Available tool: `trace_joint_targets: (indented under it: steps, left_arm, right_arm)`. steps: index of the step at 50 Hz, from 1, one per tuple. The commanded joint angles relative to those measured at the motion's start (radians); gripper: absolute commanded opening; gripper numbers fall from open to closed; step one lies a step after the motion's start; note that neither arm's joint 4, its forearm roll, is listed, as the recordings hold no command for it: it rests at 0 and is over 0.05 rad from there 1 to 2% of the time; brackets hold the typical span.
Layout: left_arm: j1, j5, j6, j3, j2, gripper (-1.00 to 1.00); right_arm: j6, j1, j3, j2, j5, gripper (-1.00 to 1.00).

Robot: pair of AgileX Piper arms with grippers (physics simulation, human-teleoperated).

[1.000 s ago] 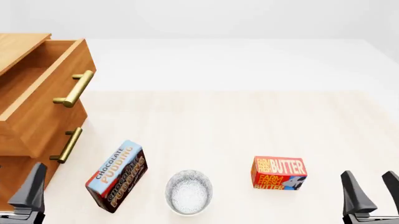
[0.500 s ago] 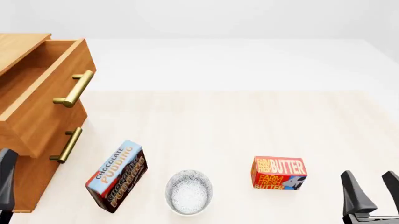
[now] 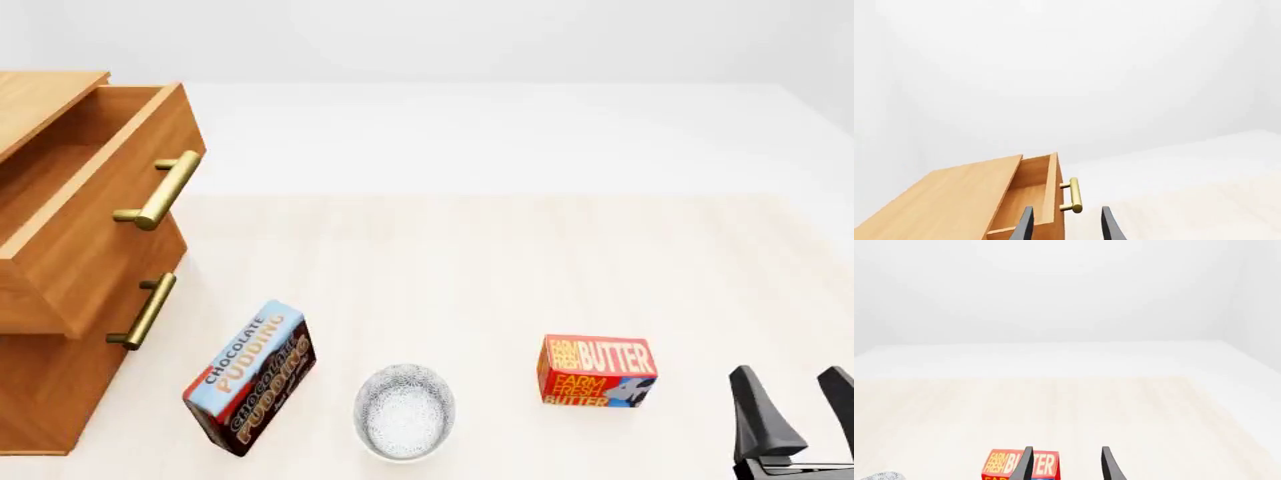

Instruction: Put the bowl in the top drawer of the cabinet.

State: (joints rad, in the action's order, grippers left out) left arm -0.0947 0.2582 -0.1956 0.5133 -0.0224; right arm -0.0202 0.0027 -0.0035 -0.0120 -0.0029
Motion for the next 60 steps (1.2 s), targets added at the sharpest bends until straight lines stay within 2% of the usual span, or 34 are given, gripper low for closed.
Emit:
trace_joint_targets:
  steps: [1,2,4,6,8,10,12,14,15,16,17,18,19,22,23,25,27,28,30,37,39,40,42,47,49,51,53,60]
  left_arm:
    - [-0.037,0.038,-0.009,0.106,-0.075,1.0]
    - [-0.05,0.023,-0.068,0.129,-0.089,1.0]
    - [-0.056,0.021,-0.069,0.139,-0.1,1.0]
    - [-0.046,0.033,-0.028,0.172,-0.146,1.0]
    - [-0.061,0.014,-0.091,0.18,-0.147,1.0]
    - [-0.065,0.005,-0.098,0.202,-0.165,1.0]
    - [-0.052,0.008,-0.064,0.23,-0.198,1.0]
    - [-0.051,0.004,-0.066,0.241,-0.212,1.0]
    - [-0.052,0.024,0.011,0.279,-0.249,1.0]
    - [-0.042,0.026,0.023,0.292,-0.262,1.0]
    - [-0.042,0.026,0.023,0.292,-0.262,1.0]
    - [-0.047,-0.001,-0.04,0.283,-0.254,1.0]
    - [-0.047,-0.001,-0.04,0.283,-0.254,1.0]
    - [-0.025,0.021,0.031,0.332,-0.318,1.0]
    - [-0.03,0.017,0.014,0.335,-0.32,1.0]
    - [-0.023,0.031,0.042,0.361,-0.355,1.0]
    - [-0.022,0.031,0.034,0.37,-0.371,1.0]
    - [-0.012,0.052,0.073,0.39,-0.409,1.0]
    - [-0.002,0.069,0.089,0.414,-0.448,1.0]
    - [0.003,0.111,0.099,0.49,-0.512,1.0]
    - [0.002,0.14,0.129,0.527,-0.542,1.0]
    - [0.004,0.14,0.104,0.533,-0.543,1.0]
    - [0.012,0.173,0.139,0.566,-0.581,1.0]
    - [0.047,0.193,0.15,0.601,-0.634,1.0]
    - [0.048,0.214,0.176,0.625,-0.656,1.0]
    - [0.05,0.221,0.166,0.642,-0.666,1.0]
    - [0.049,0.248,0.195,0.662,-0.701,1.0]
    - [0.088,0.259,0.193,0.686,-0.767,1.0]
  right_arm:
    - [0.0,0.0,0.0,0.0,0.0,1.0]
    - [0.0,0.0,0.0,0.0,0.0,1.0]
    - [0.0,0.0,0.0,0.0,0.0,1.0]
    - [0.0,0.0,0.0,0.0,0.0,1.0]
    - [0.0,0.0,0.0,0.0,0.0,1.0]
    - [0.0,0.0,0.0,0.0,0.0,1.0]
    - [0.0,0.0,0.0,0.0,0.0,1.0]
    - [0.0,0.0,0.0,0.0,0.0,1.0]
    - [0.0,0.0,0.0,0.0,0.0,1.0]
    - [0.0,0.0,0.0,0.0,0.0,1.0]
    - [0.0,0.0,0.0,0.0,0.0,1.0]
    - [0.0,0.0,0.0,0.0,0.0,1.0]
    - [0.0,0.0,0.0,0.0,0.0,1.0]
    - [0.0,0.0,0.0,0.0,0.0,1.0]
    - [0.0,0.0,0.0,0.0,0.0,1.0]
    - [0.0,0.0,0.0,0.0,0.0,1.0]
    - [0.0,0.0,0.0,0.0,0.0,1.0]
    - [0.0,0.0,0.0,0.0,0.0,1.0]
    - [0.0,0.0,0.0,0.0,0.0,1.0]
    - [0.0,0.0,0.0,0.0,0.0,1.0]
    - [0.0,0.0,0.0,0.0,0.0,1.0]
    - [0.0,0.0,0.0,0.0,0.0,1.0]
    - [0.0,0.0,0.0,0.0,0.0,1.0]
    - [0.0,0.0,0.0,0.0,0.0,1.0]
    - [0.0,0.0,0.0,0.0,0.0,1.0]
    - [0.0,0.0,0.0,0.0,0.0,1.0]
    - [0.0,0.0,0.0,0.0,0.0,1.0]
    - [0.0,0.0,0.0,0.0,0.0,1.0]
